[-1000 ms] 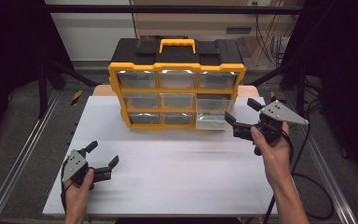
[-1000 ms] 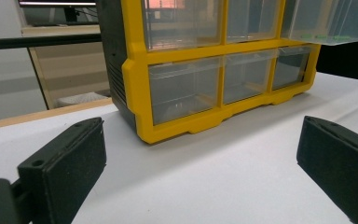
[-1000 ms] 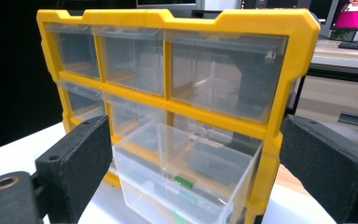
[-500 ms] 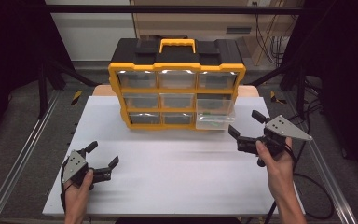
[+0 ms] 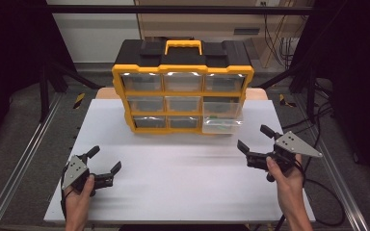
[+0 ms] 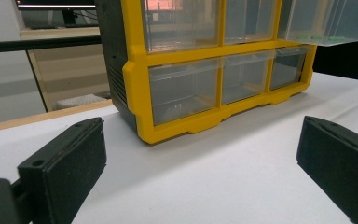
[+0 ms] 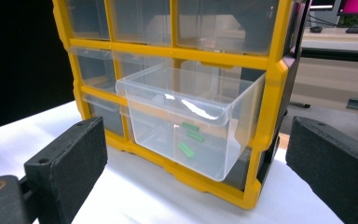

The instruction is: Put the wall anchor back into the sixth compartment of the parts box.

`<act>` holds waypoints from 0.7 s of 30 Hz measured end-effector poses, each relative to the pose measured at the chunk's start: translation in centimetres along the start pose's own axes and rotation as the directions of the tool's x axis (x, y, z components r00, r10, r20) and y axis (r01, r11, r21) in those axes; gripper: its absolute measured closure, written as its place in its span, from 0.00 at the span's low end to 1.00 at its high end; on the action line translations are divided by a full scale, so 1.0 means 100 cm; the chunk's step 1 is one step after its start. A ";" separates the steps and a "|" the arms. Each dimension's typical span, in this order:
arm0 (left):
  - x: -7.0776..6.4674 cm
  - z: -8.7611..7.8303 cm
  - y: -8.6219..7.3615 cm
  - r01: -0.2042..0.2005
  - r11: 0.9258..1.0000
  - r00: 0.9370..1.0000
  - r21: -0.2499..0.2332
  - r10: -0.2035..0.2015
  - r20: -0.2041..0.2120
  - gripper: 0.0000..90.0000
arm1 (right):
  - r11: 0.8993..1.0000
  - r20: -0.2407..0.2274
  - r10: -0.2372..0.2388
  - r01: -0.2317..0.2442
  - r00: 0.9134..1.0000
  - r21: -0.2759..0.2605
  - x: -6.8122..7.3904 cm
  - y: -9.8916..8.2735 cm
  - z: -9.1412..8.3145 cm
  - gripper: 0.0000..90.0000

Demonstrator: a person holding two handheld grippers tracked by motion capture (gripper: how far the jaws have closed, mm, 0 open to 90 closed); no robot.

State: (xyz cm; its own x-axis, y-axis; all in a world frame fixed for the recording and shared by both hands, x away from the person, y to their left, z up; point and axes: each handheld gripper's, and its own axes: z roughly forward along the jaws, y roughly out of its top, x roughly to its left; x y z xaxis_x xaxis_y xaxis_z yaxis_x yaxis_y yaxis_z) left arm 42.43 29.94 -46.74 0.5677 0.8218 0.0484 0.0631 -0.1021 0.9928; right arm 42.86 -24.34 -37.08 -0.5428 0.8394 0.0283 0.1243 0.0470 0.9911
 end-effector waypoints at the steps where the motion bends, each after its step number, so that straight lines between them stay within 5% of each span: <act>1: 0.000 0.000 0.000 0.000 1.000 1.000 0.000 0.000 0.001 0.01 | 1.000 0.000 0.000 0.000 1.000 0.001 0.000 -0.002 -0.001 0.06; 21: -0.002 0.002 -0.001 0.011 1.000 0.998 0.007 -0.011 0.054 0.01 | 0.995 -0.060 0.076 -0.072 0.995 0.067 0.001 -0.070 0.007 0.08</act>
State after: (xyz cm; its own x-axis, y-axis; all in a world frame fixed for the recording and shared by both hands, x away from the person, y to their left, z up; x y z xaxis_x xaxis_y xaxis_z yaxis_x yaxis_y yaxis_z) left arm 42.45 29.66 -46.82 0.6103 0.7916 0.0313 0.0748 -0.0969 0.9925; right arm 42.50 -24.26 -44.12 -0.5805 0.8066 0.1115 0.2189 0.0227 0.9755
